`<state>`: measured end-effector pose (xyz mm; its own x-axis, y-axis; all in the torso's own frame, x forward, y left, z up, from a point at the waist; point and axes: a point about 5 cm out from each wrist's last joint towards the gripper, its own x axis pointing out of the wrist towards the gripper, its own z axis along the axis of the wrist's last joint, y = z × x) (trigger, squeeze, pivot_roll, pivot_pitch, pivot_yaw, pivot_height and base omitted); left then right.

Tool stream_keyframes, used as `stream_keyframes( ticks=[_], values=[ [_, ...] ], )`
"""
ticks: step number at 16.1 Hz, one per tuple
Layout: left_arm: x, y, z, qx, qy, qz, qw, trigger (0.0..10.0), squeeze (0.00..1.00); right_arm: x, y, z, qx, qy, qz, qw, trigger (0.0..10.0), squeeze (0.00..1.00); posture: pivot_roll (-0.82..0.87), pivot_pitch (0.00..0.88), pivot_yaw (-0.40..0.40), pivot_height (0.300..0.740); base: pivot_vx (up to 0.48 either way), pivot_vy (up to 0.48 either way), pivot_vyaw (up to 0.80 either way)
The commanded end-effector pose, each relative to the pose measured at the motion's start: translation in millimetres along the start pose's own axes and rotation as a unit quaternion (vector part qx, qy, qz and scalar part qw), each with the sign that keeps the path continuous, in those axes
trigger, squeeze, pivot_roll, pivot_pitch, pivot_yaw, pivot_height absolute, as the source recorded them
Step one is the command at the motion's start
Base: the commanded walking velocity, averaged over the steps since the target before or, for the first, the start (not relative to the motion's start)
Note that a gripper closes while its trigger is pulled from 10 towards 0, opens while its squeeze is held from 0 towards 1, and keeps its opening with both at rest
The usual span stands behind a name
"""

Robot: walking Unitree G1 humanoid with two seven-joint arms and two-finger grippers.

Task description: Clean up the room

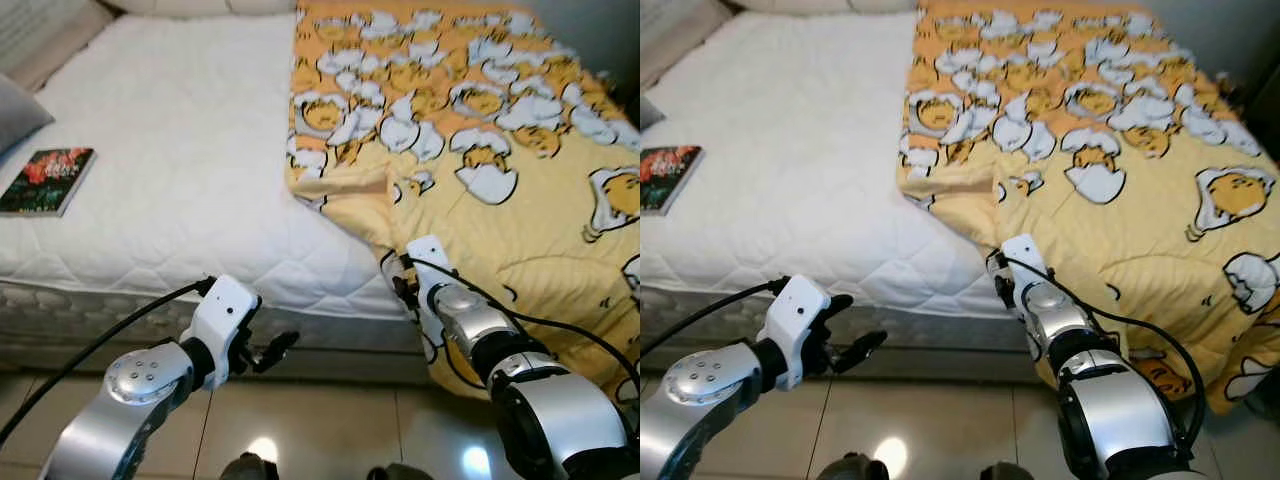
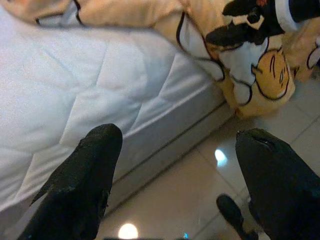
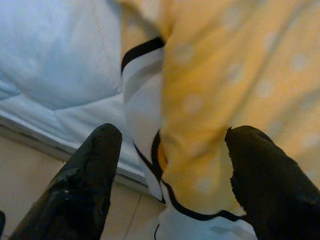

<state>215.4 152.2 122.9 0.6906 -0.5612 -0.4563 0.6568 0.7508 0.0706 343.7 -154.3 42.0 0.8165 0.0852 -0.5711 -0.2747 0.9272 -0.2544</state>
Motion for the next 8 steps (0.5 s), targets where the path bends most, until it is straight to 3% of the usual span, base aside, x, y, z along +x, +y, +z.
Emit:
stream_keyframes(
  ticks=[1,4,8],
  values=[
    [-2.1,-3.1,1.5,0.004,0.003,-0.009,1.0,10.0,0.15,0.3,-0.2,1.9,-0.01,-0.002,-0.003,1.0,0.0,0.0,0.13,0.194,0.023,0.74,0.0,0.0,0.0],
    [-7.2,-2.0,2.7,0.006,0.011,-0.009,1.0,10.0,0.15,0.5,-0.9,5.7,-0.004,-0.013,-0.016,1.0,0.0,0.0,0.14,0.201,0.041,0.74,0.0,0.0,0.0],
    [-8.4,-3.6,5.1,0.005,0.014,-0.012,1.0,10.0,0.16,-0.5,-9.1,2.8,-0.028,-0.01,-0.045,0.999,0.0,0.0,0.15,0.2,0.028,0.74,0.0,0.0,0.0]
  ],
)
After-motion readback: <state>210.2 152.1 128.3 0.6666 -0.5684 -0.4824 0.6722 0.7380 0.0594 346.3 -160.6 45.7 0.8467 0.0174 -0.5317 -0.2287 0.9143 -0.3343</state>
